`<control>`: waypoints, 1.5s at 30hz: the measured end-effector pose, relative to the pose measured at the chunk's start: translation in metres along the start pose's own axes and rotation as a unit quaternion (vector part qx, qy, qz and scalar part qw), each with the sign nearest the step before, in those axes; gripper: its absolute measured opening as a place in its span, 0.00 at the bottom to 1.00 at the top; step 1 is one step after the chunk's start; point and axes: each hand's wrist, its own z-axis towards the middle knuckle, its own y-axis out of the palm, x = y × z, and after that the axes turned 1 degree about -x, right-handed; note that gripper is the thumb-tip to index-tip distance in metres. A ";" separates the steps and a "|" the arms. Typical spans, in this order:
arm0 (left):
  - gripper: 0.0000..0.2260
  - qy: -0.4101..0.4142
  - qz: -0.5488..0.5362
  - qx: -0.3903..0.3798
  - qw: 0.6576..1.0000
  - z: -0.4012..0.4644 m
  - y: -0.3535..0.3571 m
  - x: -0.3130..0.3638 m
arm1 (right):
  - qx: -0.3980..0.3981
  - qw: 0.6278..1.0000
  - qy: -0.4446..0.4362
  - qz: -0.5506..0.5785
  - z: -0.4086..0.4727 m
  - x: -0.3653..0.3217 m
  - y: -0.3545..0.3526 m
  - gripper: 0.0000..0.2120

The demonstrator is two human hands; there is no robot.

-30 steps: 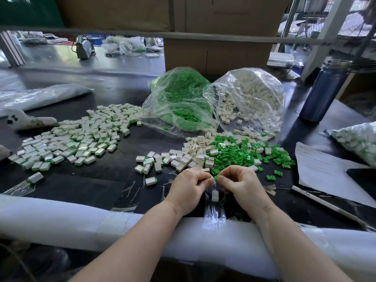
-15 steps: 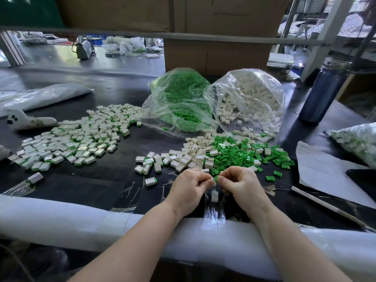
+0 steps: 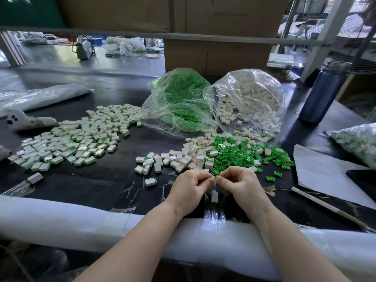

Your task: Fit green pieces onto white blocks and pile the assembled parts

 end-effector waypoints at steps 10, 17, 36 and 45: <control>0.06 -0.060 -0.077 0.006 0.995 0.000 -0.001 0.003 | -0.019 0.998 -0.009 0.060 -0.002 0.000 -0.002 0.05; 0.05 -0.032 -0.111 -0.003 0.993 0.000 -0.004 0.006 | -0.064 0.992 0.018 0.108 0.000 -0.001 0.000 0.05; 0.12 -0.002 -0.051 -0.066 0.997 -0.001 -0.003 0.006 | -0.114 0.985 0.036 0.121 -0.003 -0.004 -0.003 0.06; 0.11 0.009 -0.024 -0.063 0.998 -0.001 0.001 0.003 | -0.105 0.983 0.052 0.143 -0.004 -0.005 -0.003 0.06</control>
